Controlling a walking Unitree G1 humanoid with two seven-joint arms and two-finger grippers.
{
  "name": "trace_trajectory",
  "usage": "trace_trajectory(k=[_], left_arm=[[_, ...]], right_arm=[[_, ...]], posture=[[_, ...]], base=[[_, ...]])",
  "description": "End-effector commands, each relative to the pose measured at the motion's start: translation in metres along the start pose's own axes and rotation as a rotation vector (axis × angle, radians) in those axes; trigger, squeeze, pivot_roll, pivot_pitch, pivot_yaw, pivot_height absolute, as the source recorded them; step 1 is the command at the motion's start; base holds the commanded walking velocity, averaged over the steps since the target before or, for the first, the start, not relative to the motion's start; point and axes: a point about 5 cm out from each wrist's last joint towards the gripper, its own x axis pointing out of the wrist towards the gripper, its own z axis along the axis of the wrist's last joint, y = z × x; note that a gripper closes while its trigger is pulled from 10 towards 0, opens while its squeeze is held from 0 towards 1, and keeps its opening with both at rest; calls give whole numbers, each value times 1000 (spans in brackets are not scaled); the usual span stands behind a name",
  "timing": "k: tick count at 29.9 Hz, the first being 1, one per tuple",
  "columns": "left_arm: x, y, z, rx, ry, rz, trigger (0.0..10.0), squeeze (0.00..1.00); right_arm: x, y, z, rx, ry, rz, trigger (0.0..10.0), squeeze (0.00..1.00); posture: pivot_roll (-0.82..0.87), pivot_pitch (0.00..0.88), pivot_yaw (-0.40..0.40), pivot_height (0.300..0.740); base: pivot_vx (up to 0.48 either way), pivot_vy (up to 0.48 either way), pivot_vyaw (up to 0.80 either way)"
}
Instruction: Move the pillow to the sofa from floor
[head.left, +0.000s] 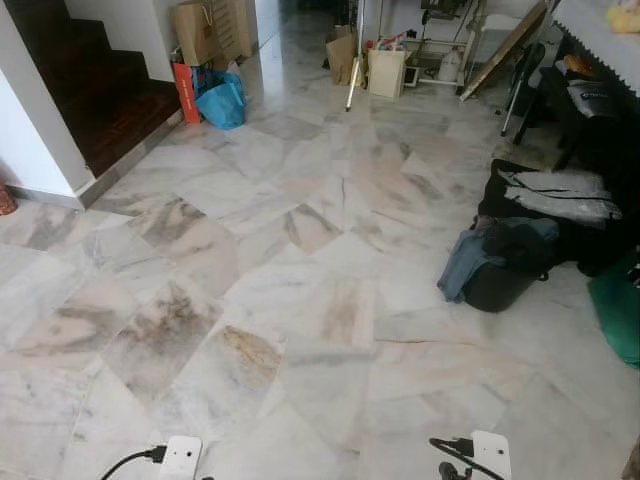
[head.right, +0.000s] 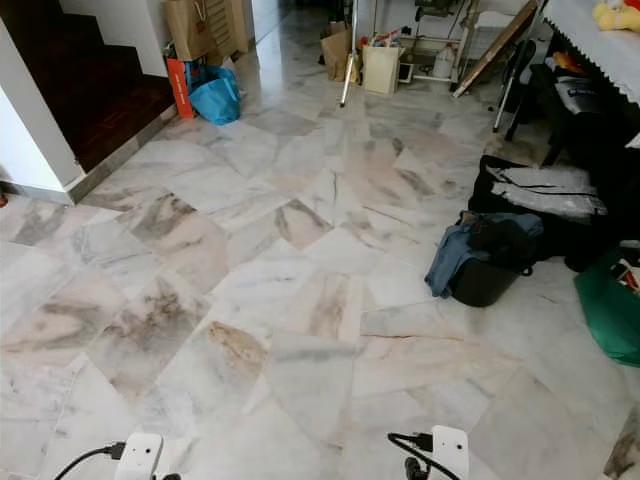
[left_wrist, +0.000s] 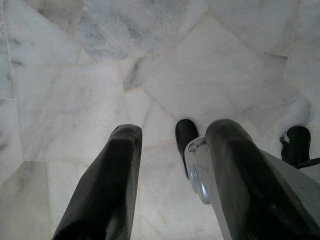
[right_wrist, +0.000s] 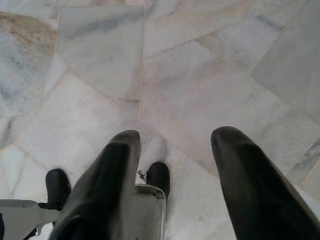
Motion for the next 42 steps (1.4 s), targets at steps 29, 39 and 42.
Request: trace_trajectory(k=[29, 39, 42], left_arm=[[-1, 2, -3, -42, 12, 17, 10000, 0], [-1, 3, -2, -41, 10, 15, 10000, 0], [-1, 4, -2, -40, 9, 15, 10000, 0]], right_arm=[[0, -3, 2, -40, -4, -18, 10000, 0], [0, -1, 1, -38, 4, -12, 10000, 0], [0, -1, 1, -39, 5, -9, 10000, 0]], posture=[[30, 0, -25, 740], [32, 0, -21, 740], [34, 0, -20, 740]], base=[[0, 0, 121], [0, 0, 800], [0, 0, 800]])
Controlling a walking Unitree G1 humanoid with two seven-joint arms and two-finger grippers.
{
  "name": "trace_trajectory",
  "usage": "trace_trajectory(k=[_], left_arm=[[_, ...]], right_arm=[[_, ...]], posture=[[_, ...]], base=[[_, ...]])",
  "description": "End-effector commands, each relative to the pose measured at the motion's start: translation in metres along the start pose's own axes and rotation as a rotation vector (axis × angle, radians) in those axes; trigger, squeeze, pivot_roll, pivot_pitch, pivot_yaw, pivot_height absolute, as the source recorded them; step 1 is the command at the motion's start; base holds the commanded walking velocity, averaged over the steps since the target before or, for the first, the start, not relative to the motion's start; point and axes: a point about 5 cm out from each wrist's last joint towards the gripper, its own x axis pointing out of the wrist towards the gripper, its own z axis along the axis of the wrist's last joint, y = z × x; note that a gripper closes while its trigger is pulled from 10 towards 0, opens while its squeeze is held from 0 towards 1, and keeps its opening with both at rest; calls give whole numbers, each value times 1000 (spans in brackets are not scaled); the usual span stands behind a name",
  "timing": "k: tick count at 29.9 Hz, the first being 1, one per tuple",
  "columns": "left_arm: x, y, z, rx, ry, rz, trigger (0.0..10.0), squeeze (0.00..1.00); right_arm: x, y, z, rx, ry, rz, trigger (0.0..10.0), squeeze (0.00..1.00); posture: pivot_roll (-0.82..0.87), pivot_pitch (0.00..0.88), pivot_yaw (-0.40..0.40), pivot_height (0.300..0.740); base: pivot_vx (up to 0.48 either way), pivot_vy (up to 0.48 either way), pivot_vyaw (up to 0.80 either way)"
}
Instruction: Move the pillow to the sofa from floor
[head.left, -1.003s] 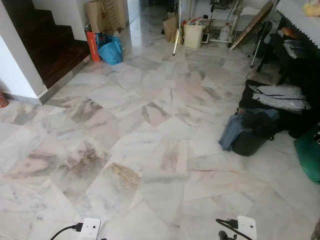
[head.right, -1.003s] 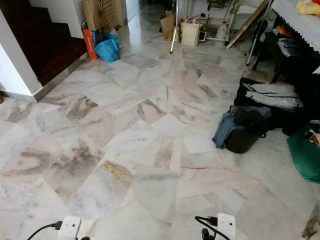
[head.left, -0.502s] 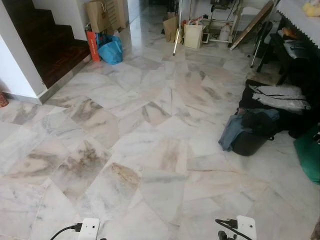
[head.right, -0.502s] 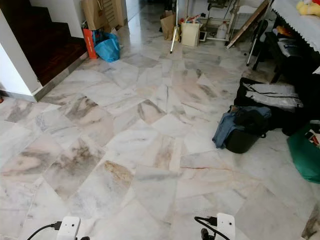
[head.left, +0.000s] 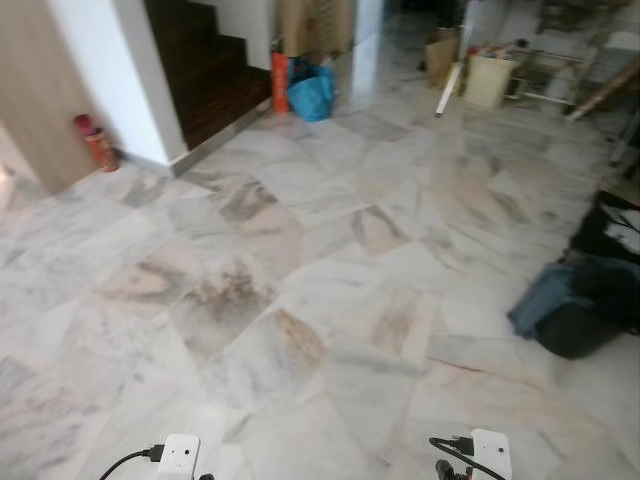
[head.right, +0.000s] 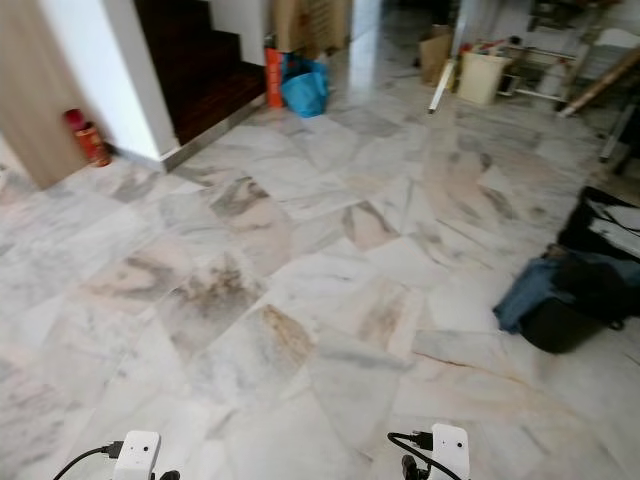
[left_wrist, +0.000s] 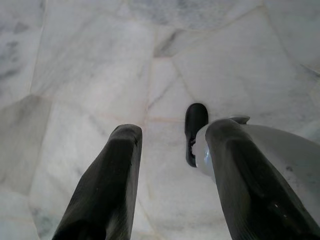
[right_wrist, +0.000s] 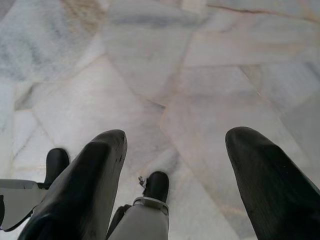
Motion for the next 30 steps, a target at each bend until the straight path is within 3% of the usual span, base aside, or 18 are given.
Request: trace_trajectory(k=[1, 18, 19, 20, 21, 27, 28, 29, 30], left_arm=[[-1, 2, -4, -12, 21, 7, 10000, 0], [-1, 3, -4, -3, 25, -3, 10000, 0], [-1, 2, -3, 0, 24, -6, 10000, 286], [-1, 2, -3, 0, 24, -6, 10000, 286], [-1, 2, -3, 2, 22, -9, 10000, 1000], [-1, 3, -3, 12, 23, 2, 10000, 1000], [-1, 2, -3, 13, 23, 1, 10000, 420], [0, 3, -3, 32, 22, 3, 10000, 0], [0, 3, -3, 32, 22, 3, 10000, 0]], right_arm=[[0, 1, -1, -3, 7, 6, 10000, 0], [0, 2, -1, -4, 7, 13, 10000, 0], [0, 2, -1, -4, 8, 13, 10000, 0], [0, 2, -1, -4, 8, 13, 10000, 0], [0, 2, -1, -4, 8, 13, 10000, 0], [0, 1, -1, -4, 8, 13, 10000, 0], [0, 1, -1, -6, 8, 14, 10000, 0], [0, 1, -1, -6, 8, 14, 10000, 0], [0, 1, -1, -6, 8, 14, 10000, 0]], posture=[[34, 0, -20, 740], [34, 0, -18, 740], [34, 0, -19, 740], [34, 0, -19, 740], [34, 0, -19, 740], [34, 0, -20, 740], [34, 0, -19, 740], [34, 0, -19, 740], [34, 0, -19, 740]], base=[[0, 0, 800], [0, 0, 800], [0, 0, 800], [0, 0, 800], [0, 0, 800], [0, 0, 800], [0, 0, 800], [0, 0, 800], [0, 0, 800]])
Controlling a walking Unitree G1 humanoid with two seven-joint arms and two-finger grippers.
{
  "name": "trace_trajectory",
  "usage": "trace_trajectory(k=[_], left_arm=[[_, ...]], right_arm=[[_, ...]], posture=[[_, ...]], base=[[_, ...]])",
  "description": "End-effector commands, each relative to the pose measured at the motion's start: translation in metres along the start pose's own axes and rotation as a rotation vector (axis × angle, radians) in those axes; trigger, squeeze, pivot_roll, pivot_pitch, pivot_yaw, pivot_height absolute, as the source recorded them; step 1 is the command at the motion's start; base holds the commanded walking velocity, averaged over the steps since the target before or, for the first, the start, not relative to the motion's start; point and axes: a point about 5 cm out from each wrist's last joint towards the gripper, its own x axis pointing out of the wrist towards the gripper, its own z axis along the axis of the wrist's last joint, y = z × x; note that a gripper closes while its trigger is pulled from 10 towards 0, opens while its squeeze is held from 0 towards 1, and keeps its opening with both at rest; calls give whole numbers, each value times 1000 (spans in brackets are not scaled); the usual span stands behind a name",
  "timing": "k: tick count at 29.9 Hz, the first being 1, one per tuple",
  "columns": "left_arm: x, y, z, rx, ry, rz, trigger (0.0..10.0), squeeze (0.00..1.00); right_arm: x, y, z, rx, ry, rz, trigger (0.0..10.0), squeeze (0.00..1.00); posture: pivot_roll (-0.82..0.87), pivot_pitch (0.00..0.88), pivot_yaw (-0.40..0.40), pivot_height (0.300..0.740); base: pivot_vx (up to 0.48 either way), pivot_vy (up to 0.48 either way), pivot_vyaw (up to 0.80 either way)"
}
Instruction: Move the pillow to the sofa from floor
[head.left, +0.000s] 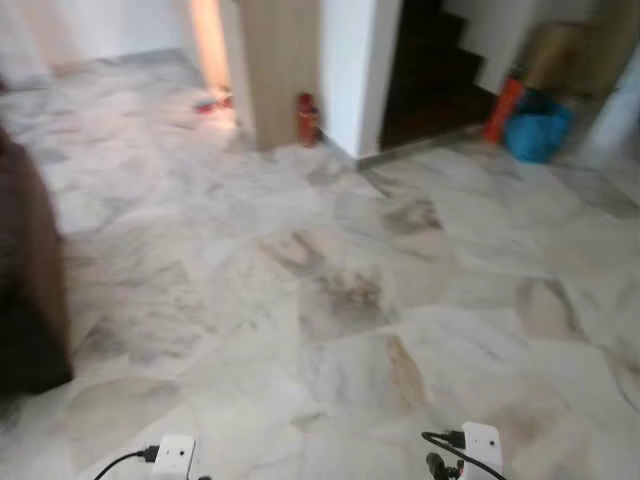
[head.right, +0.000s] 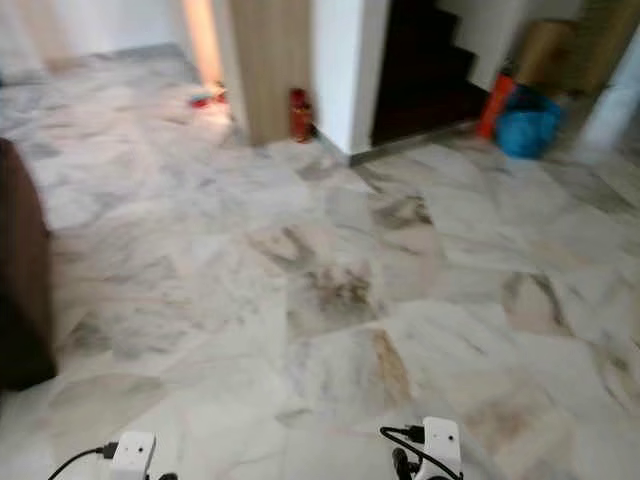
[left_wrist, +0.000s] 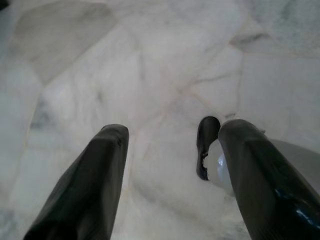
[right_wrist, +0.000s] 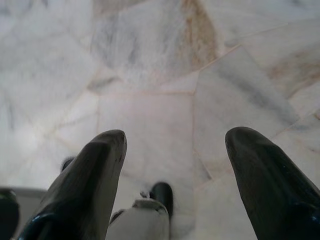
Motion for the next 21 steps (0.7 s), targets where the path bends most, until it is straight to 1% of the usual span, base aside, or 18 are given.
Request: trace_trajectory(k=[1, 8, 11, 21], left_arm=[[-1, 2, -5, 18, 25, 7, 10000, 0], [-1, 2, -6, 4, 28, 4, 10000, 0], [-1, 3, -5, 25, 28, 16, 10000, 0], [-1, 3, -5, 18, 30, 21, 10000, 0]], right_arm=[[0, 1, 0, 3, 3, 2, 10000, 0], [0, 2, 0, 2, 4, 4, 10000, 0], [0, 2, 0, 3, 3, 5, 10000, 0], [1, 2, 0, 2, 4, 7, 10000, 0]], posture=[[35, 0, -19, 740], [36, 0, -18, 740], [36, 0, -18, 740], [36, 0, -19, 740]], base=[[0, 0, 800], [0, 0, 800], [0, 0, 800], [0, 0, 800]])
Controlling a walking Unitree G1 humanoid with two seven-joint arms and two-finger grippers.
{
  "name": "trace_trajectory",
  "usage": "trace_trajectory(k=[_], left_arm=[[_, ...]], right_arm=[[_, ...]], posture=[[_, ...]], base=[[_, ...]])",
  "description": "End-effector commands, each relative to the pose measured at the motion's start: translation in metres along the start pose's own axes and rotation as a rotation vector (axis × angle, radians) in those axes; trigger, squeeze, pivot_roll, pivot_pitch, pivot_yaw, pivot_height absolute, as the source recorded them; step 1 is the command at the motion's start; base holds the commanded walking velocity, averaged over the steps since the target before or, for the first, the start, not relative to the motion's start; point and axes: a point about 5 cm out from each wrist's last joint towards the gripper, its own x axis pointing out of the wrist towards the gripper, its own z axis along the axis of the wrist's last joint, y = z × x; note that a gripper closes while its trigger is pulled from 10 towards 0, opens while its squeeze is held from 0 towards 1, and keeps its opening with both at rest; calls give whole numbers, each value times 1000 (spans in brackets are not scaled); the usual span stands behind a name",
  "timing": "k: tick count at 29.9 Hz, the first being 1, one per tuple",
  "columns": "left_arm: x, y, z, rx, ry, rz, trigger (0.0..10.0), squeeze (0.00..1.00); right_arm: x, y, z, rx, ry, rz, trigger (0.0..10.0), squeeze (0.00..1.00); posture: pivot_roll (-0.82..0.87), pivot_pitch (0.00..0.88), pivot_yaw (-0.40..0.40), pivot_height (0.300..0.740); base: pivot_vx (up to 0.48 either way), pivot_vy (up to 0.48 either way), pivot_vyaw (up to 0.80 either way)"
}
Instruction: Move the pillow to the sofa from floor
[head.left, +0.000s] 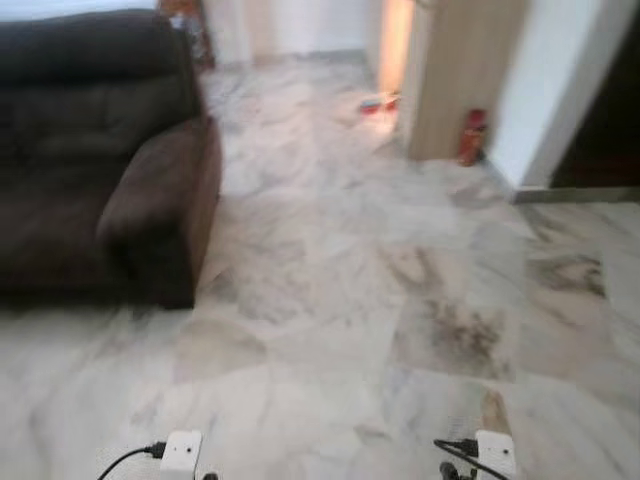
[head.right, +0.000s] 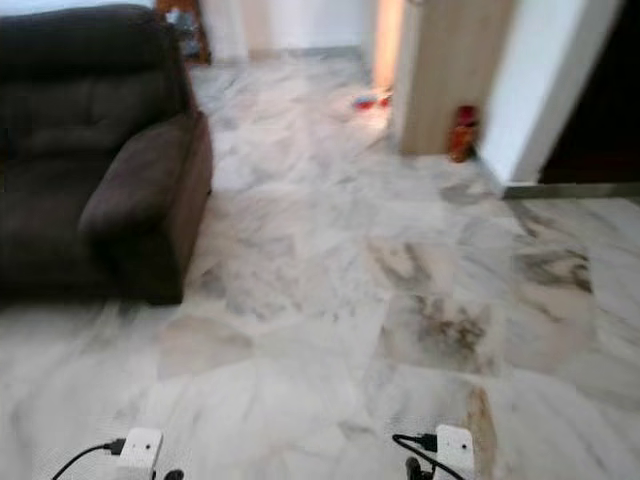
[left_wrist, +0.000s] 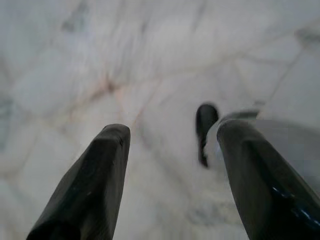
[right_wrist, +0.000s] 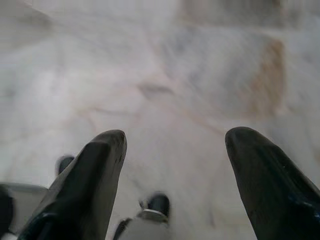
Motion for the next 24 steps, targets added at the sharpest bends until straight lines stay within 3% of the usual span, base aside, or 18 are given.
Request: trace_trajectory(k=[1, 24], left_arm=[[1, -2, 3, 10, -7, -6, 10000, 0], [1, -3, 3, -20, -13, -13, 10000, 0]], right_arm=[[-2, -7, -7, 2, 22, -17, 10000, 0], [-2, -6, -7, -2, 24, -14, 10000, 0]], posture=[[36, 0, -19, 740], [37, 0, -18, 740]], base=[[0, 0, 800], [0, 0, 767]])
